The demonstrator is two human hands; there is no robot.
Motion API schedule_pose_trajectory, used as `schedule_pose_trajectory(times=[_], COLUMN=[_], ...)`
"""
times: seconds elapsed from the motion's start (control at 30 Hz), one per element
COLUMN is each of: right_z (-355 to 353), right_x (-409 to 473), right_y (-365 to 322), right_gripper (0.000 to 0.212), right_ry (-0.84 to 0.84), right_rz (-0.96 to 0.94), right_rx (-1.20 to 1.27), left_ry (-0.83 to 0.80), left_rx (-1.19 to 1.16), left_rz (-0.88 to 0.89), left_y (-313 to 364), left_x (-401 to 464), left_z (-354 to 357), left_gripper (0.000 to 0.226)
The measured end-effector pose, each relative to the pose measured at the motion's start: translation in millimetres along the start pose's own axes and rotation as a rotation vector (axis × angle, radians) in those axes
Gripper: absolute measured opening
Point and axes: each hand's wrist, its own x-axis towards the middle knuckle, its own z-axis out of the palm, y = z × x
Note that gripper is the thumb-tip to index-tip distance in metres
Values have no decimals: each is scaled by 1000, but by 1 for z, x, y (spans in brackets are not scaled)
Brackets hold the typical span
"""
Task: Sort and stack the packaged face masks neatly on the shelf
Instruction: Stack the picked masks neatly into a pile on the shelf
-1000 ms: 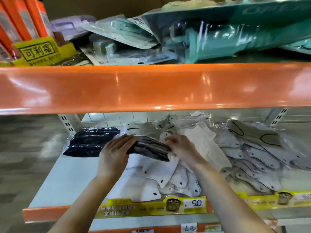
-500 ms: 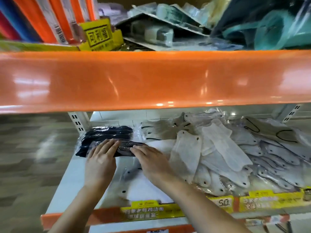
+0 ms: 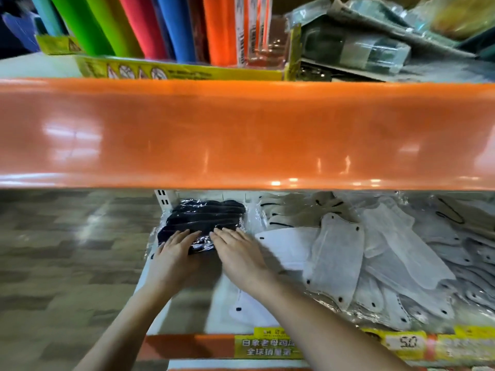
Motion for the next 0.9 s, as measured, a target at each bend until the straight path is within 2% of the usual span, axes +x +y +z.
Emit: schedule_pose_trajectory(times=[0.07, 0.27, 0.5, 0.67, 0.77, 0.9], right_z=[4, 13, 14, 12, 8, -1], right_x=[-2, -5, -7, -5, -6, -17], right_y=[5, 8, -2, -5, -3, 14], right_gripper=[59, 53, 57, 57, 49, 38], right_ry=[-38, -34, -76, -93, 4, 139], right_rz=[50, 107, 174, 185, 143, 97], right_rx=[-19, -8, -30, 0, 11, -6], left_ry=[-43, -10, 30, 32, 82, 149], left_rx=[8, -48, 19, 10, -44, -241], left_rz=[-6, 66, 149, 67, 71, 71], left_y=[-2, -10, -15, -3, 9, 44], left_x=[1, 6, 13, 13, 11, 11], left_z=[4, 13, 14, 15, 13, 6], left_gripper=[61, 58, 50, 47, 46, 40])
